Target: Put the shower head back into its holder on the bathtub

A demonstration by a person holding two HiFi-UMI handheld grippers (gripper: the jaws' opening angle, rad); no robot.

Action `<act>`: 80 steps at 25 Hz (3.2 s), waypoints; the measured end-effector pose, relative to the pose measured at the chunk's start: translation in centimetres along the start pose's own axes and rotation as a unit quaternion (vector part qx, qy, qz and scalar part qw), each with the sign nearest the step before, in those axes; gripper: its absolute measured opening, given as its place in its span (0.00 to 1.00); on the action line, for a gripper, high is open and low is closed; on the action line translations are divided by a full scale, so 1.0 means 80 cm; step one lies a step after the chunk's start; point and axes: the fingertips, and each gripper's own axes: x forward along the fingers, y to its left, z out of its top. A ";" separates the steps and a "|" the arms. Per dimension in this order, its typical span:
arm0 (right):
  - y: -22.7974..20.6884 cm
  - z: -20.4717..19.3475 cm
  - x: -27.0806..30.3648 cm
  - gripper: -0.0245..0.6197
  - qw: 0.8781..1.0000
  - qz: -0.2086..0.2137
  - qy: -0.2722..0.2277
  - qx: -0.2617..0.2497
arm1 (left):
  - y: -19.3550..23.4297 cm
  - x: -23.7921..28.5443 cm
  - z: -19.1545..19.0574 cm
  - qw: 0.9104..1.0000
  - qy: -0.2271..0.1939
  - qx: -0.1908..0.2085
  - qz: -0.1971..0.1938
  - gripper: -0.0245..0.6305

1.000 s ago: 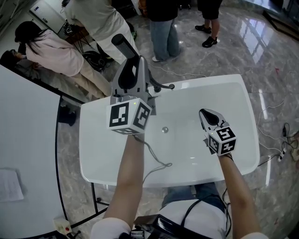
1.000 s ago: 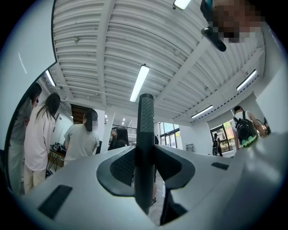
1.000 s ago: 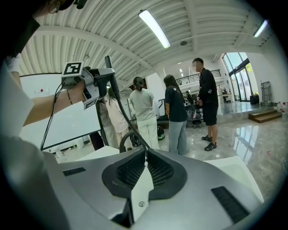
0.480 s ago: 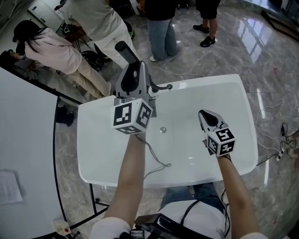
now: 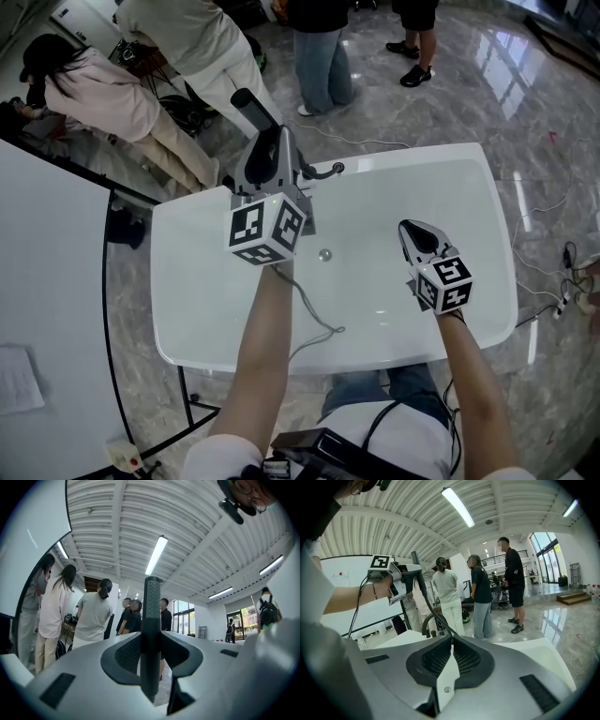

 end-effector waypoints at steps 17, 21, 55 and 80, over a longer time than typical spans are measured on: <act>0.000 -0.025 0.005 0.05 1.000 0.007 0.016 0.011 | 0.012 0.000 -0.047 0.999 0.018 -0.021 0.019 0.23; 0.002 -0.033 0.006 0.05 1.000 0.007 0.020 0.014 | 0.014 0.002 -0.057 0.999 0.021 -0.024 0.019 0.23; 0.005 -0.083 0.010 0.05 0.997 -0.048 0.055 0.027 | 0.015 0.057 -0.135 0.998 0.057 -0.008 -0.040 0.22; 0.009 -0.131 0.031 0.05 0.994 -0.063 0.068 0.063 | 0.060 0.081 -0.203 0.997 0.072 -0.022 -0.006 0.22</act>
